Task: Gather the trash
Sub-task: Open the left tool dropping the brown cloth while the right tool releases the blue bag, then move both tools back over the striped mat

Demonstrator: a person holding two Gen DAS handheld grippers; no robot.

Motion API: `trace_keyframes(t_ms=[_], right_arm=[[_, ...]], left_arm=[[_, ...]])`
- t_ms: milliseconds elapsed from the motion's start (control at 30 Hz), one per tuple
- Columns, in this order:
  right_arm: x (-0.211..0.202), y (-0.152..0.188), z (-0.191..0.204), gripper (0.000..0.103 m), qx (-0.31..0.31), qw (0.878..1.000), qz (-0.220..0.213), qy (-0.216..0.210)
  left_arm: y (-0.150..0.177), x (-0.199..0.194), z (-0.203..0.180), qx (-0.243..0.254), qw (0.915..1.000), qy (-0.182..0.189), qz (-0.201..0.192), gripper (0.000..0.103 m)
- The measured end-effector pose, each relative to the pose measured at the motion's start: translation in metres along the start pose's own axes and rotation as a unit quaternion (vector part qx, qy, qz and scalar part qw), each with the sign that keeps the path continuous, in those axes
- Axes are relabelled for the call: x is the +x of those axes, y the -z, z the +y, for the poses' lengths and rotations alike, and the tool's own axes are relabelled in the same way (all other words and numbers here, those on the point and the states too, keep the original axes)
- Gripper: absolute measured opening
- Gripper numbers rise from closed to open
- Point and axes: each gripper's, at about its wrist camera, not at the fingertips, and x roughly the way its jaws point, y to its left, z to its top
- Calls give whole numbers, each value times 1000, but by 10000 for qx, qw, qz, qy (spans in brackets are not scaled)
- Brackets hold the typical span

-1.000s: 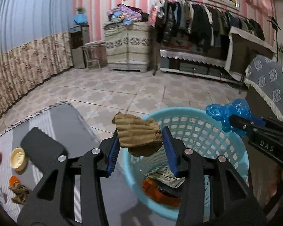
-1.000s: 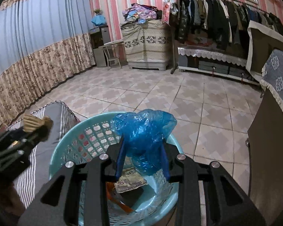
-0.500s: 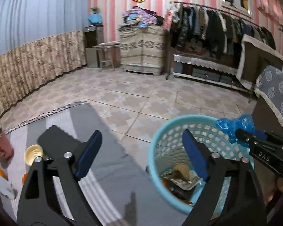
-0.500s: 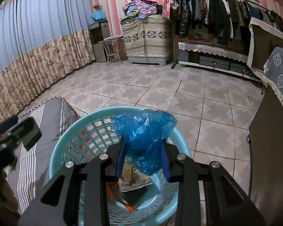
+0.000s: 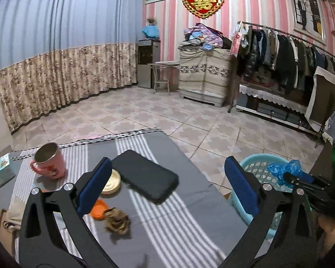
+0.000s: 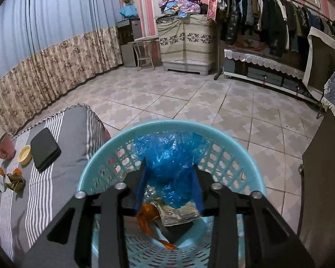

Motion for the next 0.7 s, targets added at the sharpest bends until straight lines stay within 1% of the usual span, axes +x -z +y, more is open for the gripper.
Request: trace_keyframes(t_ms=[167, 233, 300, 367, 533, 700], right_arm=[[-3, 0, 6, 89, 34, 9998, -57, 199], [-8, 0, 10, 90, -46, 9993, -148, 351], [-11, -4, 10, 98, -71, 9986, -240, 477], [-18, -6, 11, 98, -43, 9981, -380, 479], [-33, -9, 17, 98, -1, 9974, -654, 317], [-47, -9, 36, 98, -127, 9960, -853, 227]], left_arm=[[5, -11, 17, -18, 9999, -163, -10, 97], [7, -14, 23, -58, 9998, -208, 5, 97], [8, -17, 30, -87, 9997, -243, 34, 97], [9, -21, 35, -77, 9995, -309, -1, 97], [14, -32, 48, -122, 9992, -385, -49, 97], [19, -44, 64, -199, 9986, -469, -100, 97]])
